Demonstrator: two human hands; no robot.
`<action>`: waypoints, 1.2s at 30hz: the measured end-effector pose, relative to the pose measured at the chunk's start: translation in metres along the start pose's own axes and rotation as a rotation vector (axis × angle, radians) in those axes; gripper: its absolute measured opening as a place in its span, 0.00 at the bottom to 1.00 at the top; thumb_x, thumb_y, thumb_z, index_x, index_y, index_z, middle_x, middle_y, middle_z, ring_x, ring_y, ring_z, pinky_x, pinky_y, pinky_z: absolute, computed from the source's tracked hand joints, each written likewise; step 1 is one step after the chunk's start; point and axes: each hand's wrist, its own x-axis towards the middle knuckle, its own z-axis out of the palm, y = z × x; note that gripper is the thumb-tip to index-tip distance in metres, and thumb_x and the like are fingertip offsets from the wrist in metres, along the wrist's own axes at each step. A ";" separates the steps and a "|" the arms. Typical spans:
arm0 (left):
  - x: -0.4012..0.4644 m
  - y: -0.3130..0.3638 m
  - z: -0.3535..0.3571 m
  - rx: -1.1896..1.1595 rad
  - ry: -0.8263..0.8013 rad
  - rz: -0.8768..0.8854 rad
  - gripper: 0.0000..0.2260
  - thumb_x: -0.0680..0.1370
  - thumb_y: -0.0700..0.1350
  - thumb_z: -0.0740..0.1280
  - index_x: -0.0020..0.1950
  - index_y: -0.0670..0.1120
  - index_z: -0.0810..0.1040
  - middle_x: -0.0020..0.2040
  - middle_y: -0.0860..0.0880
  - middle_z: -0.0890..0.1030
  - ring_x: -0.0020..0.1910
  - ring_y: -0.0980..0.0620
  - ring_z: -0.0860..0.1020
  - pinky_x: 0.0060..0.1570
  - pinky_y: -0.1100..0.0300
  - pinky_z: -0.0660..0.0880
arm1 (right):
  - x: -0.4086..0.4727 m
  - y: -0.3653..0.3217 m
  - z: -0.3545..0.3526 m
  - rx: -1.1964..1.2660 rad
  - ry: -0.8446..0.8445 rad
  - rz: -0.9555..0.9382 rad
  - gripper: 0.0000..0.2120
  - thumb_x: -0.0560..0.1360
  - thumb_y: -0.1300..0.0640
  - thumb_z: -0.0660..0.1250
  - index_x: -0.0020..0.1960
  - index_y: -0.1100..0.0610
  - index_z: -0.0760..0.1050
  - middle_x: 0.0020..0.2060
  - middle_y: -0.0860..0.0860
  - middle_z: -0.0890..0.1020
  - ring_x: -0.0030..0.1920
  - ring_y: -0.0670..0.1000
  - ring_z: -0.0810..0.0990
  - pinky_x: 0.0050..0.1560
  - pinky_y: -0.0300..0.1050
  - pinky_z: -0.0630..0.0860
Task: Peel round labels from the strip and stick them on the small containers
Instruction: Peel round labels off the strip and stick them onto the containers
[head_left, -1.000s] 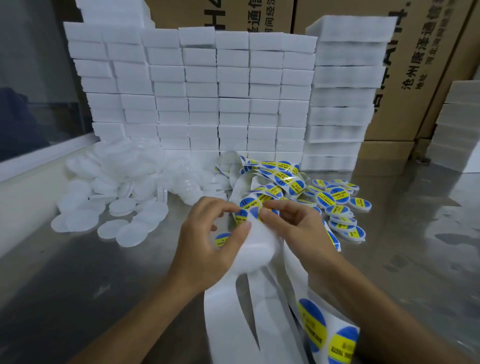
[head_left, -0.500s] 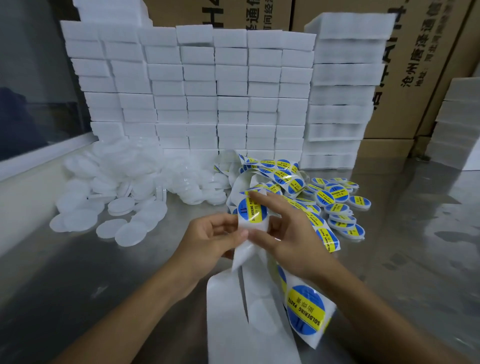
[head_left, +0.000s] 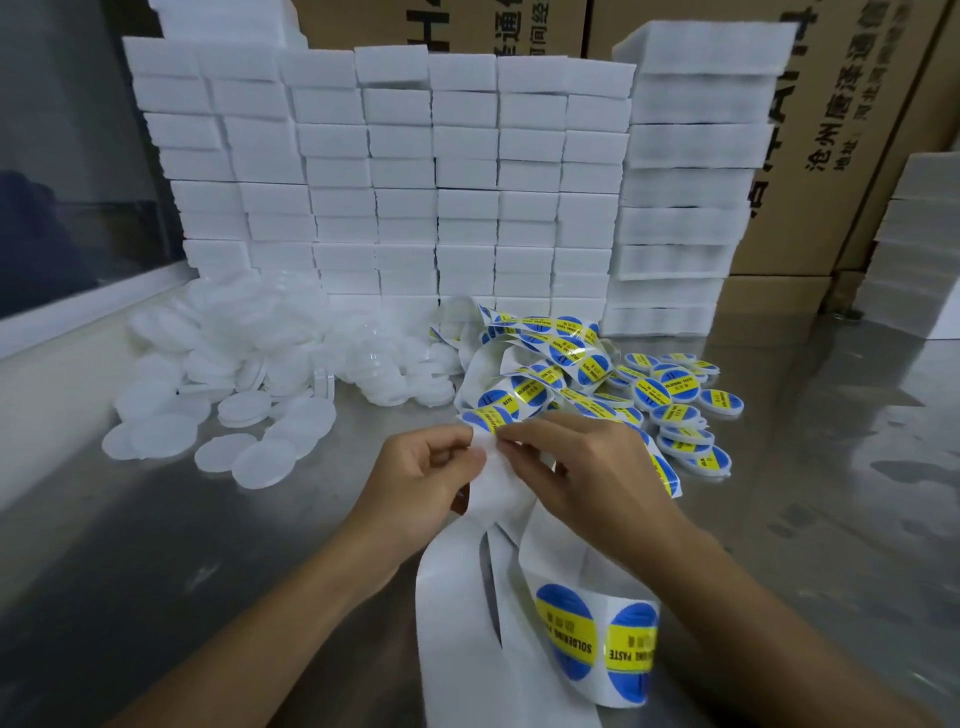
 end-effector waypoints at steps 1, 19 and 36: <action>-0.001 0.001 0.000 0.034 -0.011 0.030 0.07 0.77 0.35 0.66 0.41 0.34 0.75 0.33 0.45 0.68 0.31 0.52 0.66 0.30 0.65 0.67 | 0.000 0.000 0.000 -0.010 0.002 -0.010 0.04 0.75 0.57 0.71 0.49 0.54 0.84 0.37 0.48 0.84 0.31 0.53 0.79 0.26 0.49 0.75; 0.001 -0.003 -0.010 0.171 0.081 0.135 0.18 0.73 0.28 0.66 0.39 0.52 0.84 0.30 0.47 0.70 0.29 0.53 0.67 0.31 0.66 0.65 | 0.003 -0.002 0.007 0.917 0.020 0.899 0.13 0.76 0.65 0.67 0.33 0.58 0.79 0.27 0.53 0.79 0.23 0.48 0.73 0.28 0.38 0.73; 0.019 -0.018 -0.088 1.393 0.424 -0.375 0.24 0.75 0.52 0.61 0.68 0.45 0.64 0.67 0.41 0.68 0.66 0.39 0.66 0.61 0.40 0.64 | 0.011 0.016 -0.009 1.340 0.335 1.129 0.03 0.74 0.63 0.71 0.44 0.62 0.84 0.42 0.57 0.86 0.42 0.49 0.86 0.40 0.37 0.80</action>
